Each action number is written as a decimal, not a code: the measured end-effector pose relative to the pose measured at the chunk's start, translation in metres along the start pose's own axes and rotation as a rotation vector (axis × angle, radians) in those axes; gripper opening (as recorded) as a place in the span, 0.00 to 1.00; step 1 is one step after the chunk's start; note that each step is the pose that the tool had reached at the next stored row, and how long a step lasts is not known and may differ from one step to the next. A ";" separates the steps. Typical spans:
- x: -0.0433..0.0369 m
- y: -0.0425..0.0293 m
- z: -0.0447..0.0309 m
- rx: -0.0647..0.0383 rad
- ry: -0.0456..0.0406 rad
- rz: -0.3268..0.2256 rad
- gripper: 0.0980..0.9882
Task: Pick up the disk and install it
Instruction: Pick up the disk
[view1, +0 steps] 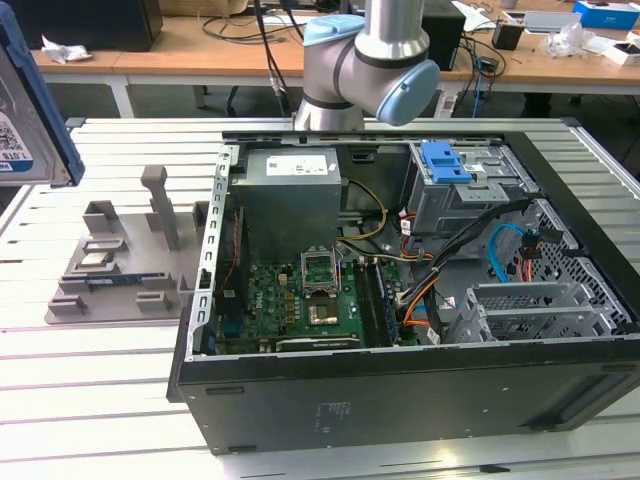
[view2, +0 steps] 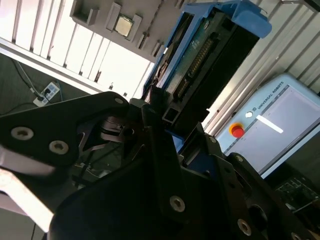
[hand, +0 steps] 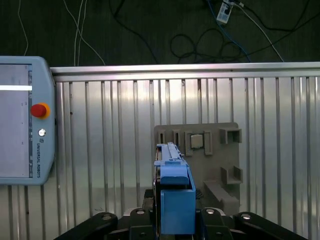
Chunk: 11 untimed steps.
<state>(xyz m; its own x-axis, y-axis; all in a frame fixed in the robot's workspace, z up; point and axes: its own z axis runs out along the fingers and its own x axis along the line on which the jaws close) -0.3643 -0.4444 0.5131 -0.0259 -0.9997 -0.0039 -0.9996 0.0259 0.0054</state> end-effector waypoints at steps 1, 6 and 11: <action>0.0024 0.0000 0.0001 0.000 -0.0001 0.000 0.30; 0.0157 -0.0004 0.0000 0.000 -0.0001 0.000 0.30; 0.0278 -0.0007 -0.0001 0.000 -0.0001 0.000 0.30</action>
<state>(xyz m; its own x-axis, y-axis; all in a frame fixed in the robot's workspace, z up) -0.3643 -0.4722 0.5131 -0.0264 -0.9996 -0.0040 -0.9996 0.0264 0.0053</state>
